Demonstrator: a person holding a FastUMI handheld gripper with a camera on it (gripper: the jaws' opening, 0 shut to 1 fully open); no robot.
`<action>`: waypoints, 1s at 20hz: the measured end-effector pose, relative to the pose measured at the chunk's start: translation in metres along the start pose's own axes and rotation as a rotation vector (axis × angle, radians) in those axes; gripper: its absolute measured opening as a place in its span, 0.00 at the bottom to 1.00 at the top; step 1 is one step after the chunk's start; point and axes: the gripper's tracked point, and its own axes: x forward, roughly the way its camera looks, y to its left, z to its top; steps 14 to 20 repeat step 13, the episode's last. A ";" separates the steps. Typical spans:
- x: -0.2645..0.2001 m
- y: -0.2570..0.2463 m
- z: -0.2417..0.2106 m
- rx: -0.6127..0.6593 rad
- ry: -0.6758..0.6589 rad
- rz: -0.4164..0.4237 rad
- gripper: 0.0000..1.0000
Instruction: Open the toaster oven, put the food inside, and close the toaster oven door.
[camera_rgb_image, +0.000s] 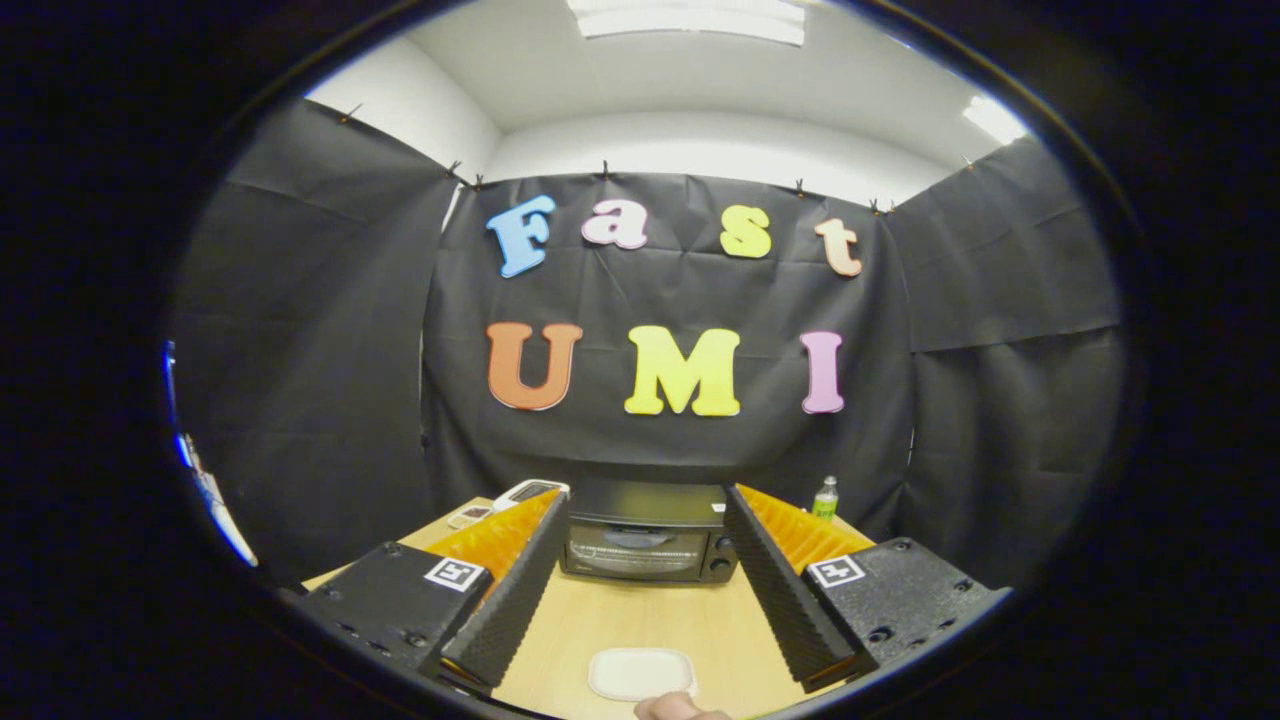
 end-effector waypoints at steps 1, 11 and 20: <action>-0.006 0.000 -0.005 -0.014 0.001 0.006 1.00; -0.044 -0.055 -0.017 0.193 -0.045 -0.064 1.00; -0.046 -0.066 -0.019 0.192 -0.031 -0.111 1.00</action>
